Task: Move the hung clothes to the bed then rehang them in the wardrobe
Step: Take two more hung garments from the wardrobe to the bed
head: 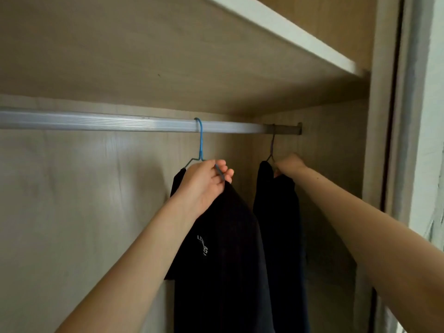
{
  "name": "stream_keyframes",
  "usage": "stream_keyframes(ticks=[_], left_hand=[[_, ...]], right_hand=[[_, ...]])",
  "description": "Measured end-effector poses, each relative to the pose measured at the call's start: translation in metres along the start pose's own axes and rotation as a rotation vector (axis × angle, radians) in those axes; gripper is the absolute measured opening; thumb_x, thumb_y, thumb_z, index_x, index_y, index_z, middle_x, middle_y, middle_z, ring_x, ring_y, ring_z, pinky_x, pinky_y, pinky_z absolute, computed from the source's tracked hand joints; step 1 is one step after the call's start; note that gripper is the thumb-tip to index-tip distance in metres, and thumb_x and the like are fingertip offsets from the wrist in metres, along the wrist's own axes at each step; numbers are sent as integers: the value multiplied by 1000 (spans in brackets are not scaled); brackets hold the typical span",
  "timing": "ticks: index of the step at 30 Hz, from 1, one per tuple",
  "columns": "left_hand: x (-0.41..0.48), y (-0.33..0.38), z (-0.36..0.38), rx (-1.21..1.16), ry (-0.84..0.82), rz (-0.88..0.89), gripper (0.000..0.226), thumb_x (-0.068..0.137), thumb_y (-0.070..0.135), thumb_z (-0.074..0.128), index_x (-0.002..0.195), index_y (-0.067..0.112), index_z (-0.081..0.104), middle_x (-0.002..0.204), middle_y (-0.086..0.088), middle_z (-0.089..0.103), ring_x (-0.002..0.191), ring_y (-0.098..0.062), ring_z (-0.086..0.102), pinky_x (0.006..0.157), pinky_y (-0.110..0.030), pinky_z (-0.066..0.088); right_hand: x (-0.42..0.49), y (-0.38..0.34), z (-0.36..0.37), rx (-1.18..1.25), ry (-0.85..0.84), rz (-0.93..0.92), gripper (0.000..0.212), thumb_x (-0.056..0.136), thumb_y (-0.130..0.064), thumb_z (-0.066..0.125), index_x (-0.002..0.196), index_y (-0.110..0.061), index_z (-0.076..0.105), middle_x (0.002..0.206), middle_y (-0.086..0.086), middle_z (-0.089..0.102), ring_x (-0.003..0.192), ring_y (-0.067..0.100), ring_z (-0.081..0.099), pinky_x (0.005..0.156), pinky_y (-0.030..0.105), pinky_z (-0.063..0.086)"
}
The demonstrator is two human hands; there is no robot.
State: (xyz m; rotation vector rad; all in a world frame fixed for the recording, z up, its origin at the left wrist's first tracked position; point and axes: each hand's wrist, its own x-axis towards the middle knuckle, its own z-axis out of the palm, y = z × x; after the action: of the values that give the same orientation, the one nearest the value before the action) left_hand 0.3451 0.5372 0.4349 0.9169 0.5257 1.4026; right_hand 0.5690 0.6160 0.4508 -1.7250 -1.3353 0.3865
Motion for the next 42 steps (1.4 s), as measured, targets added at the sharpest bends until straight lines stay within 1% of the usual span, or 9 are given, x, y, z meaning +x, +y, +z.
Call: stream_keyframes(ticks=[4, 7, 9, 12, 16, 21, 31, 37, 42], left_hand=[[8, -4, 1, -106, 27, 22, 35, 101, 2, 25, 74, 6, 47, 56, 1, 30, 31, -5, 30, 33, -16, 24], [8, -5, 1, -192, -24, 40, 36, 100, 3, 25, 71, 8, 45, 41, 6, 31, 27, -3, 27, 30, -13, 21], [8, 1, 2, -231, -84, 68, 36, 100, 3, 26, 70, 7, 45, 38, 7, 32, 25, -2, 29, 28, -12, 22], [5, 16, 7, -153, -137, 132, 37, 100, 3, 26, 69, 7, 46, 37, 8, 34, 25, -1, 29, 28, -12, 21], [-2, 20, 5, 108, -118, 215, 33, 97, 1, 28, 71, 7, 48, 38, 10, 33, 27, 0, 26, 29, -13, 18], [-17, 2, -22, 366, -98, 215, 34, 96, -2, 28, 70, 5, 49, 37, 10, 29, 27, -1, 23, 30, -11, 18], [-87, -81, -123, 728, -136, -59, 33, 96, 0, 29, 69, 5, 46, 44, 10, 21, 34, -3, 15, 37, -8, 14], [-154, -134, -172, 768, -341, -331, 17, 77, 17, 42, 67, 6, 50, 53, 3, 17, 41, -7, 12, 43, -10, 12], [-182, -169, -164, 858, -592, -512, 24, 78, 24, 48, 62, 6, 52, 54, 1, 19, 42, -10, 13, 42, -12, 13]], right_hand=[[21, 6, 8, 205, 24, 87, 23, 93, -2, 51, 71, -4, 55, 96, 20, 62, 77, 27, 58, 73, 34, 47], [19, 2, 10, 245, 70, 61, 27, 96, -2, 48, 69, -4, 51, 93, 20, 60, 63, 23, 54, 57, 31, 43], [18, 0, 9, 241, 97, 34, 17, 96, -5, 47, 83, -1, 57, 99, 20, 62, 68, 24, 56, 54, 29, 40], [19, 1, 2, 273, 99, 18, 15, 95, -8, 47, 107, -1, 54, 110, 20, 62, 87, 28, 57, 66, 32, 44], [5, -1, -8, 365, 62, 2, 7, 96, -9, 46, 101, -5, 51, 102, 16, 56, 76, 22, 52, 66, 32, 41], [-35, 14, -6, 389, 40, -11, 23, 98, -13, 41, 87, -5, 59, 70, 8, 50, 60, 18, 47, 58, 30, 39], [-189, 139, 33, 405, -114, 109, 29, 96, -13, 48, 72, -10, 65, 52, -6, 49, 46, 8, 44, 40, 17, 38], [-326, 244, 37, 443, -166, 297, 30, 99, -11, 44, 76, -2, 60, 54, 1, 36, 44, 12, 33, 40, 21, 26], [-440, 293, 10, 340, -27, 407, 33, 100, -10, 45, 76, 11, 55, 51, 3, 37, 44, 13, 33, 42, 23, 27]])
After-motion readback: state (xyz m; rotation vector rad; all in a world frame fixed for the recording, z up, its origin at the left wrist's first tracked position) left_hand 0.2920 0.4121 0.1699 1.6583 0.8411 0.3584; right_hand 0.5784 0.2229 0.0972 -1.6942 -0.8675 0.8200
